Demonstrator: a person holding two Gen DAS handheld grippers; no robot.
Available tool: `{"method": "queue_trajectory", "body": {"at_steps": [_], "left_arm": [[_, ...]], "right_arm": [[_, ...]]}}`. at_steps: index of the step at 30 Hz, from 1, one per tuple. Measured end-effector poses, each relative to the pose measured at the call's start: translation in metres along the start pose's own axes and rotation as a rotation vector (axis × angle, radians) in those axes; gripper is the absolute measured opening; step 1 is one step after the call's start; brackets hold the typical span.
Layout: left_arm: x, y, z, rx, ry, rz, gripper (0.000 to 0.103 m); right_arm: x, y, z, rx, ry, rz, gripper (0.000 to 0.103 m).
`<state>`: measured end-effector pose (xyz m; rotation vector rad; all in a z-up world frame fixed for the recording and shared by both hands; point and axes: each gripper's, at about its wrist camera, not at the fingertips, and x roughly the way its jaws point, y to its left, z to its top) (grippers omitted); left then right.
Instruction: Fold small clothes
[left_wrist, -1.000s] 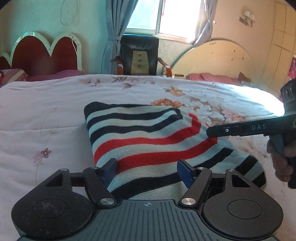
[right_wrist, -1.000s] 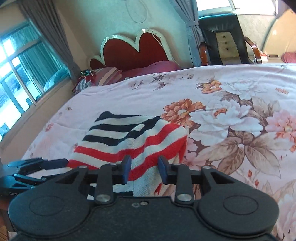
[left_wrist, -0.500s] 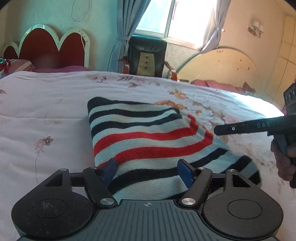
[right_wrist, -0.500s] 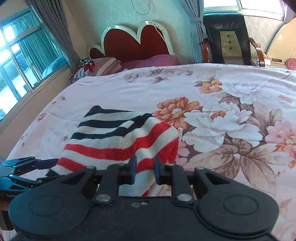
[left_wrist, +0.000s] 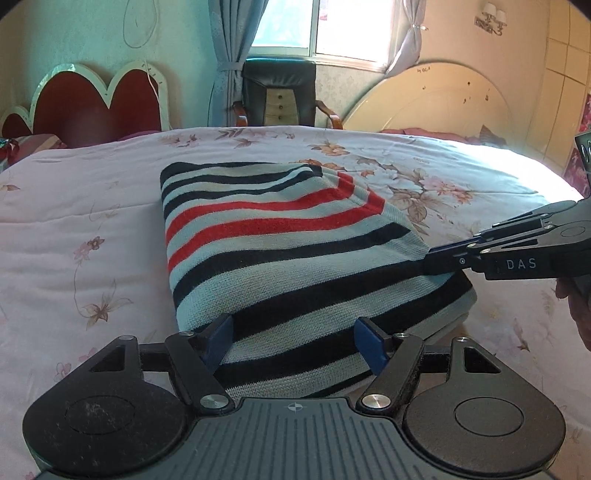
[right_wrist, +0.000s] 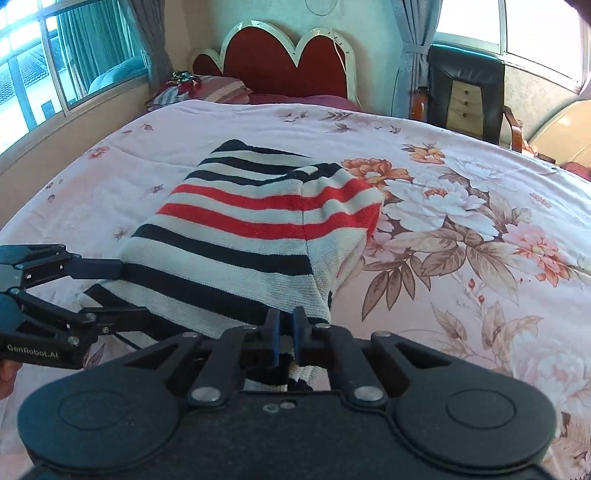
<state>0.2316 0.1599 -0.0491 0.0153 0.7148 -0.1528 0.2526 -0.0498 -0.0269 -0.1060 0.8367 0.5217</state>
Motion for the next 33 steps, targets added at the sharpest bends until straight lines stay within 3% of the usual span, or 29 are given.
{"method": "queue_trajectory", "body": {"at_steps": [7, 9, 11, 13, 18, 20, 22, 25, 29, 33], "left_arm": [[-0.004, -0.01, -0.007, 0.017, 0.004, 0.055, 0.071], [-0.01, -0.013, -0.005, 0.014, -0.001, 0.068, 0.071], [-0.015, -0.014, -0.006, 0.009, 0.002, 0.073, 0.072], [-0.026, -0.015, -0.007, -0.001, -0.009, 0.075, 0.072], [-0.078, -0.014, -0.013, -0.015, -0.074, 0.091, 0.075], [-0.104, -0.013, -0.019, -0.029, -0.112, 0.103, 0.087], [-0.129, -0.012, -0.025, -0.048, -0.145, 0.107, 0.089], [-0.165, -0.013, -0.036, -0.092, -0.165, 0.11, 0.091], [-0.2, -0.021, -0.049, -0.179, -0.18, 0.1, 0.103], [-0.216, -0.041, -0.059, -0.148, -0.174, 0.131, 0.103]], "right_arm": [[0.003, 0.004, -0.007, 0.06, -0.012, -0.05, 0.0], [0.001, 0.007, -0.008, 0.076, -0.018, -0.047, 0.011], [-0.003, 0.008, -0.009, 0.103, -0.016, 0.0, 0.046], [-0.013, 0.016, -0.007, 0.1, -0.02, 0.005, 0.057], [-0.067, 0.027, -0.01, 0.102, -0.122, -0.049, 0.058], [-0.092, 0.029, -0.012, 0.111, -0.141, -0.065, 0.058], [-0.117, 0.035, -0.017, 0.116, -0.158, -0.073, 0.06], [-0.154, 0.047, -0.03, 0.129, -0.189, -0.074, 0.079], [-0.185, 0.067, -0.058, 0.185, -0.17, -0.066, 0.097], [-0.193, 0.082, -0.089, 0.239, -0.123, -0.103, 0.102]]}}
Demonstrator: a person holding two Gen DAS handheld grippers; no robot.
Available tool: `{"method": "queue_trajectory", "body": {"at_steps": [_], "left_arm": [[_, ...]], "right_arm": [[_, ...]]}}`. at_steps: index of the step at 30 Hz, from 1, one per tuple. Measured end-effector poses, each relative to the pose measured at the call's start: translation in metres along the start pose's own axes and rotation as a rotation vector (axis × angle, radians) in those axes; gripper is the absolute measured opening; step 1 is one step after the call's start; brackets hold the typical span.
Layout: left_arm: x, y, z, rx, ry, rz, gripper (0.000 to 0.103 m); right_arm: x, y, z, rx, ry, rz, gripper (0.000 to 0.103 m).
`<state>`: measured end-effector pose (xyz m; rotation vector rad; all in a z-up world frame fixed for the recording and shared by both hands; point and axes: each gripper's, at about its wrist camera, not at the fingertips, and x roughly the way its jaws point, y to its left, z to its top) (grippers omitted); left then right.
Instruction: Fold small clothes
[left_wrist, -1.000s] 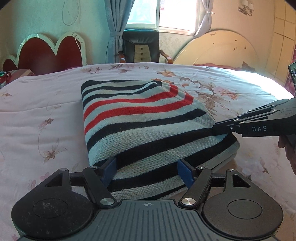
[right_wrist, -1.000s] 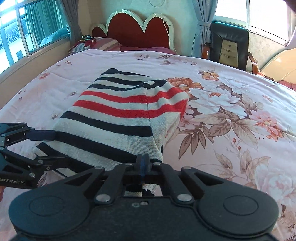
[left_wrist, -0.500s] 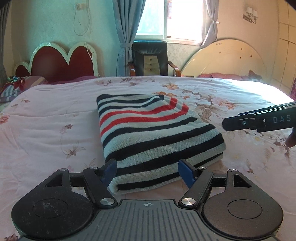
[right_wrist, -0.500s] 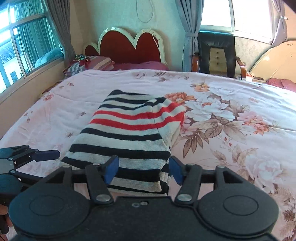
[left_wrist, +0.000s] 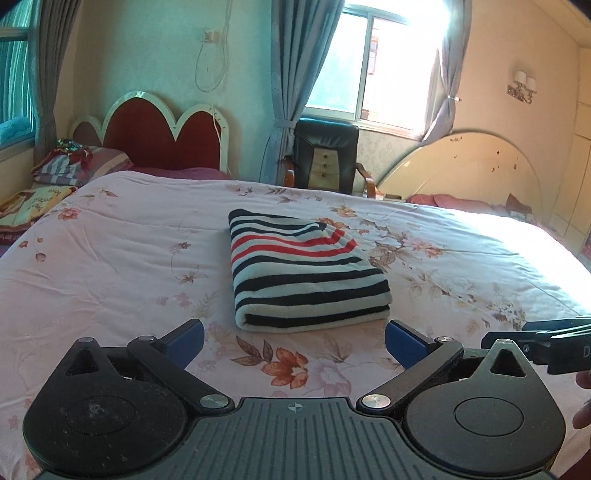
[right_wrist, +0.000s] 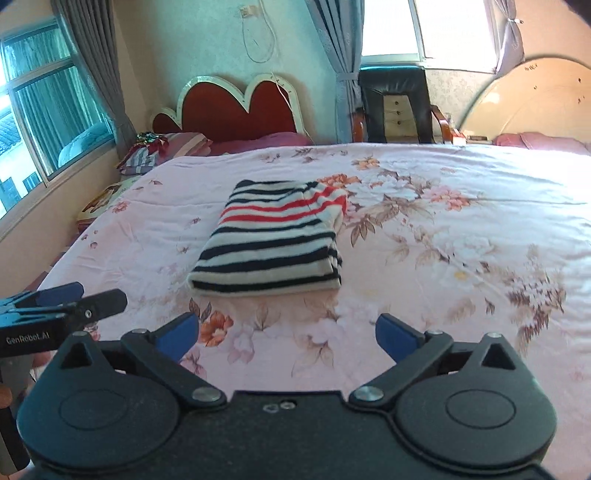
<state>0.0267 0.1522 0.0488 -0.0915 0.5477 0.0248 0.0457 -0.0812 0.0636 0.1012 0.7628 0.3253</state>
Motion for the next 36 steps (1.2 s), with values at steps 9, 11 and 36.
{"method": "queue_trajectory", "body": {"at_steps": [9, 11, 36], "left_arm": [[-0.024, -0.015, -0.024, -0.01, 0.013, 0.012, 0.103], [-0.026, -0.017, -0.027, -0.011, 0.018, 0.016, 0.103], [-0.026, -0.024, -0.027, -0.001, 0.017, 0.007, 0.103]], "right_arm": [[-0.019, 0.001, -0.034, 0.01, -0.041, -0.138, 0.102], [-0.022, 0.001, -0.035, 0.007, -0.061, -0.152, 0.102], [-0.028, 0.006, -0.042, -0.039, -0.081, -0.183, 0.102]]}}
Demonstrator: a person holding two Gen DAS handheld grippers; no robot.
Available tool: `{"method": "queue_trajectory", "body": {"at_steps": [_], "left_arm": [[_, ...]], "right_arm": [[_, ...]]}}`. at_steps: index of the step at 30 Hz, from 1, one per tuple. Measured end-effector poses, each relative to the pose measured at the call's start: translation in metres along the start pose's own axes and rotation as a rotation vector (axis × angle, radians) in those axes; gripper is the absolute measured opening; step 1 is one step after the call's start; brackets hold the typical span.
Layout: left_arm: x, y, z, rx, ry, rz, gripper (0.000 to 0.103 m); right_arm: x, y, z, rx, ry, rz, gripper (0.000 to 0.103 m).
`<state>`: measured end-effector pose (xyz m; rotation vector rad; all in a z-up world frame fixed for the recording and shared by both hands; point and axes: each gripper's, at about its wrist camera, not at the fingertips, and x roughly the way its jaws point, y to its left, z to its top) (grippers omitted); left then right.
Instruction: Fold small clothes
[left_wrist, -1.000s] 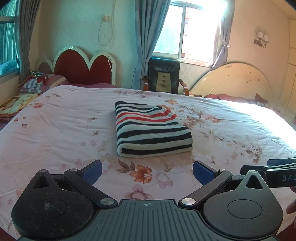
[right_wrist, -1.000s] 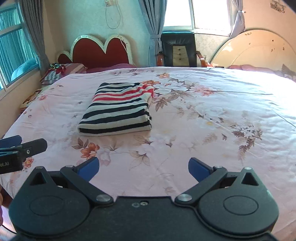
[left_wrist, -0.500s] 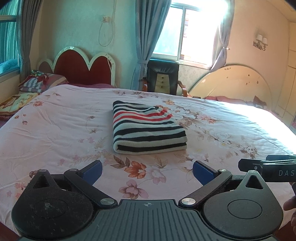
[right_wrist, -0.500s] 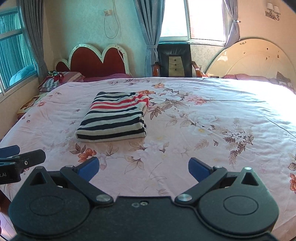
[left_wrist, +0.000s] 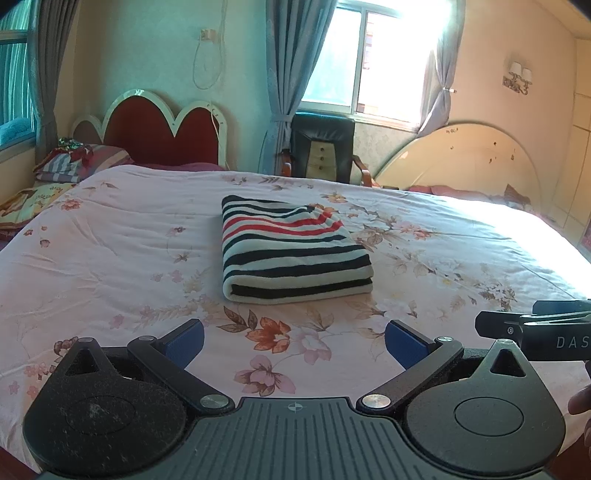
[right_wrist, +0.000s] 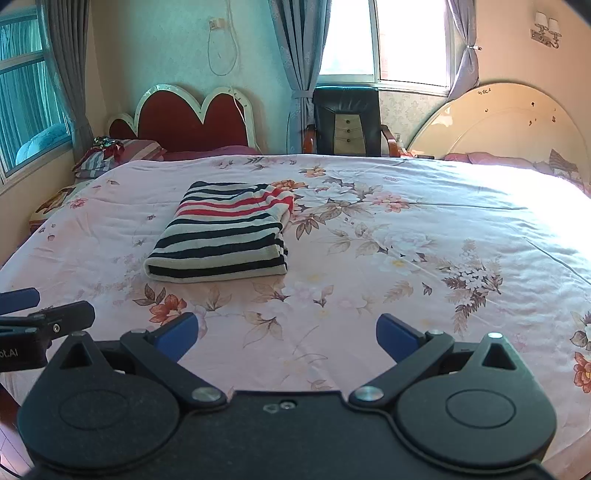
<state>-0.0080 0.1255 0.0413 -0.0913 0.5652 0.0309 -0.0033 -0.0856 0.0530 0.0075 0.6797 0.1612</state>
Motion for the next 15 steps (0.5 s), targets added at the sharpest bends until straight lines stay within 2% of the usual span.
{"method": "queue_trajectory", "body": {"at_steps": [15], "left_arm": [[0.0051, 0.0022, -0.0009, -0.001, 0.009, 0.0, 0.103]], "right_arm": [[0.002, 0.0044, 0.0003, -0.01, 0.004, -0.005, 0.102]]}}
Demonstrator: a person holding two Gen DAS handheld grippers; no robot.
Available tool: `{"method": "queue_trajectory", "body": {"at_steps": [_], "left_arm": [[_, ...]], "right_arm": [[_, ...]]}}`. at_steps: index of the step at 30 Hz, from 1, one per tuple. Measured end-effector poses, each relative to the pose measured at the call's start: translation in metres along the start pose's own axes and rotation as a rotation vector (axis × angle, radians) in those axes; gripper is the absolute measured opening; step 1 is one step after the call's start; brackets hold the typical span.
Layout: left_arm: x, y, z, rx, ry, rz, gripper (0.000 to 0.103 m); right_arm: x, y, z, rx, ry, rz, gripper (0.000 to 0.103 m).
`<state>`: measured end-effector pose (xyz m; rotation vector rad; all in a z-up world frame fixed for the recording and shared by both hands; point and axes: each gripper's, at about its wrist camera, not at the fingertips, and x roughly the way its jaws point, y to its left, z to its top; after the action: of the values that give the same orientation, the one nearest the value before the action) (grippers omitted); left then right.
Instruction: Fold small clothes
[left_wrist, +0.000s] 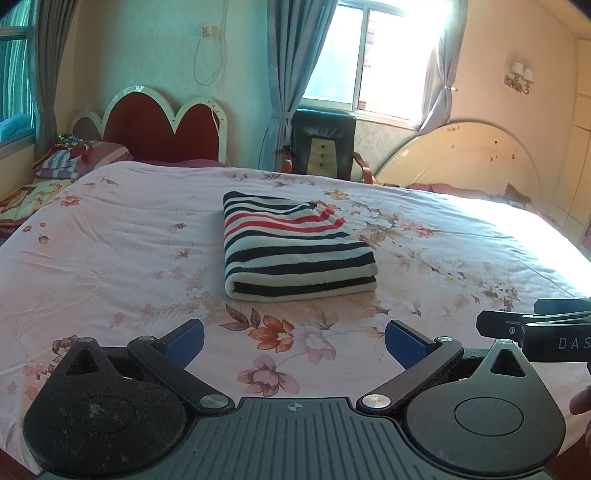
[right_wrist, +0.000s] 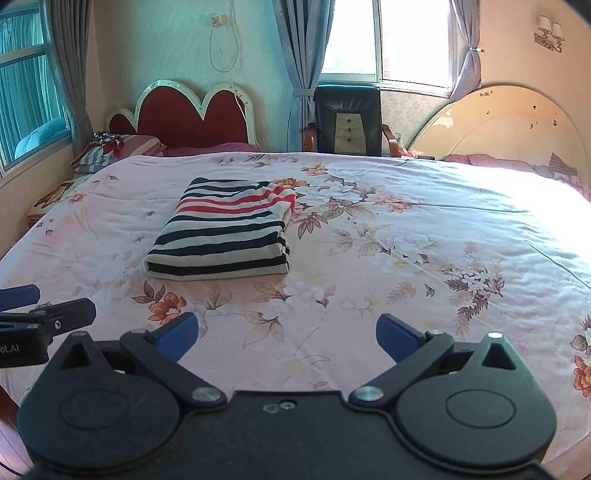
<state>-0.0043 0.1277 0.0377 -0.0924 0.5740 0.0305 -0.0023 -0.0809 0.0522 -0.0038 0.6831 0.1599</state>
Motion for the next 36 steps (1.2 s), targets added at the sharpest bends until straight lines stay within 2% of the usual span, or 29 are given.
{"method": "queue_trajectory", "body": {"at_steps": [36], "left_arm": [[0.0073, 0.0011, 0.0001, 0.002, 0.007, 0.001, 0.103]], "right_arm": [[0.008, -0.0009, 0.0016, -0.008, 0.007, 0.005, 0.102]]}}
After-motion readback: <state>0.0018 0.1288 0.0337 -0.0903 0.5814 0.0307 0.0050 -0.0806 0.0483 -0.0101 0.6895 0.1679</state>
